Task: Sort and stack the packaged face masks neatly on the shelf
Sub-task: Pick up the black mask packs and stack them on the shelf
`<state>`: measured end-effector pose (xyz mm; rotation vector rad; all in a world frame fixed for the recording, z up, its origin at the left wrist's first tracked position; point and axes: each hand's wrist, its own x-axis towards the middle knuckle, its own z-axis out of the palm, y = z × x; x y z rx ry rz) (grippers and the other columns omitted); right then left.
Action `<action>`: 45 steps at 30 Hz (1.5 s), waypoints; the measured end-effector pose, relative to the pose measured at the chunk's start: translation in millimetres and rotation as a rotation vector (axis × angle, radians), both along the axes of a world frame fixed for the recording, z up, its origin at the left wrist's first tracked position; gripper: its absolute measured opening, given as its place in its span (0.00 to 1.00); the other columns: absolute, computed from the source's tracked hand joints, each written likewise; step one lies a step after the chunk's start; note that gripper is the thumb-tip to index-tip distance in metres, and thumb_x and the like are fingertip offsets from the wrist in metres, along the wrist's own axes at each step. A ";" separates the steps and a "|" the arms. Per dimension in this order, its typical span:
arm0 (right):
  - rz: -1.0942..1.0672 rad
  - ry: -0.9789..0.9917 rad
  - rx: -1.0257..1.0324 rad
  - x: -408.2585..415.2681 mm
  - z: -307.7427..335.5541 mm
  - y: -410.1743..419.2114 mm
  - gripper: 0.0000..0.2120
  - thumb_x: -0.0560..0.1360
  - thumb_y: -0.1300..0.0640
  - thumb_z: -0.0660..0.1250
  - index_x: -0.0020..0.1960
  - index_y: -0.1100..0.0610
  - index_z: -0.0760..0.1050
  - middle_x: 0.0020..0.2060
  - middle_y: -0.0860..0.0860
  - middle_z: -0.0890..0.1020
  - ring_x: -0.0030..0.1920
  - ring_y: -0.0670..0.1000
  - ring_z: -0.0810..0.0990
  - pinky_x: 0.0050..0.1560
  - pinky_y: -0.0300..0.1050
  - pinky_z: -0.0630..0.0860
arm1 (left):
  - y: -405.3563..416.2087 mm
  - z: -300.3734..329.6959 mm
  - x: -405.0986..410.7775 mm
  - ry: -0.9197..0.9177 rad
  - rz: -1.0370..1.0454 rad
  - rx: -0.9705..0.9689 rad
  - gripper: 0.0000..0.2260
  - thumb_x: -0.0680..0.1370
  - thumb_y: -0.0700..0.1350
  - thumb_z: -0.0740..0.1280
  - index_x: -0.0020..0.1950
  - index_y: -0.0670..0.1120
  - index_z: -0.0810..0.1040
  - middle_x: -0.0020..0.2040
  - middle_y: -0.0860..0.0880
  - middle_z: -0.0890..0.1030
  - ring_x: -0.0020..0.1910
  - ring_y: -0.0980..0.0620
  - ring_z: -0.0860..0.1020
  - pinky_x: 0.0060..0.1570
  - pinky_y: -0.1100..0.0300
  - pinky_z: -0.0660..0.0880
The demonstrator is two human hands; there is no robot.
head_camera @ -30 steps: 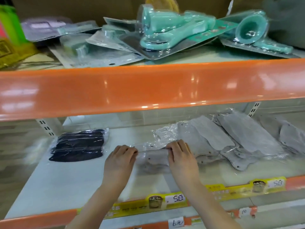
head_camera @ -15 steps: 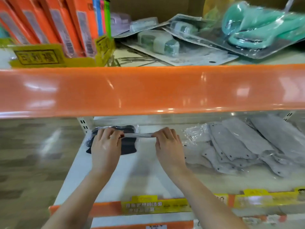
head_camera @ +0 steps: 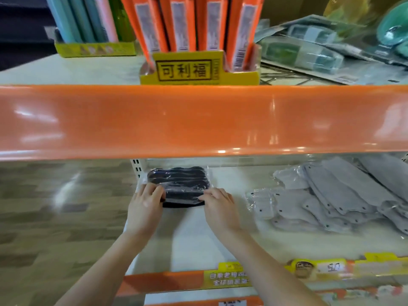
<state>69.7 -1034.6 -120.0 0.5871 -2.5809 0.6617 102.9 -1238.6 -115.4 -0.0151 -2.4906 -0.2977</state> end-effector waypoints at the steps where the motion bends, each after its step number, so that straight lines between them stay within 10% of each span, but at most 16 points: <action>1: -0.009 -0.007 0.005 1.6 -2.7 -1.9 0.15 0.58 0.66 0.68 0.41 0.51 0.83 0.41 0.46 0.80 0.45 0.48 0.75 0.48 0.39 0.64 | -2.3 -3.5 0.9 -0.030 -0.018 0.000 0.15 0.58 0.26 0.71 0.38 0.42 0.75 0.38 0.45 0.75 0.39 0.41 0.74 0.32 0.58 0.61; 8: -0.021 -0.147 0.093 10.6 -4.1 -10.2 0.01 0.71 0.59 0.69 0.41 0.54 0.78 0.42 0.48 0.78 0.45 0.53 0.78 0.45 0.45 0.73 | -13.2 -13.6 9.7 -0.266 -0.122 -0.049 0.13 0.70 0.46 0.62 0.49 0.47 0.83 0.49 0.49 0.81 0.48 0.43 0.80 0.41 0.51 0.75; 13: -0.045 -0.166 0.152 7.3 0.5 -15.8 0.09 0.76 0.52 0.61 0.47 0.56 0.77 0.48 0.50 0.77 0.51 0.54 0.77 0.49 0.48 0.72 | -19.5 -7.8 10.2 -0.372 -0.074 -0.095 0.22 0.74 0.61 0.56 0.53 0.50 0.83 0.53 0.50 0.82 0.53 0.46 0.80 0.47 0.48 0.76; 21: 0.052 -0.386 0.262 1.3 8.7 -23.7 0.26 0.79 0.44 0.59 0.73 0.53 0.61 0.76 0.54 0.57 0.75 0.52 0.53 0.71 0.48 0.56 | -24.1 -9.5 -7.3 -0.461 0.060 0.128 0.24 0.79 0.55 0.63 0.72 0.46 0.68 0.71 0.42 0.68 0.71 0.41 0.64 0.67 0.46 0.64; 35: 0.015 -0.246 0.204 -5.4 11.7 -26.1 0.17 0.80 0.50 0.58 0.67 0.56 0.69 0.67 0.52 0.68 0.68 0.54 0.65 0.62 0.49 0.65 | 14.9 -9.6 -14.6 -0.248 -0.057 -0.064 0.22 0.64 0.36 0.79 0.56 0.38 0.80 0.55 0.39 0.81 0.57 0.35 0.78 0.51 0.39 0.76; 45: 0.029 -0.159 0.010 -6.1 20.7 58.0 0.20 0.76 0.52 0.50 0.58 0.55 0.77 0.54 0.51 0.78 0.56 0.54 0.76 0.54 0.51 0.74 | 118.2 2.8 -12.2 -0.130 -0.184 0.013 0.17 0.70 0.43 0.55 0.46 0.46 0.83 0.44 0.51 0.83 0.45 0.47 0.82 0.43 0.54 0.78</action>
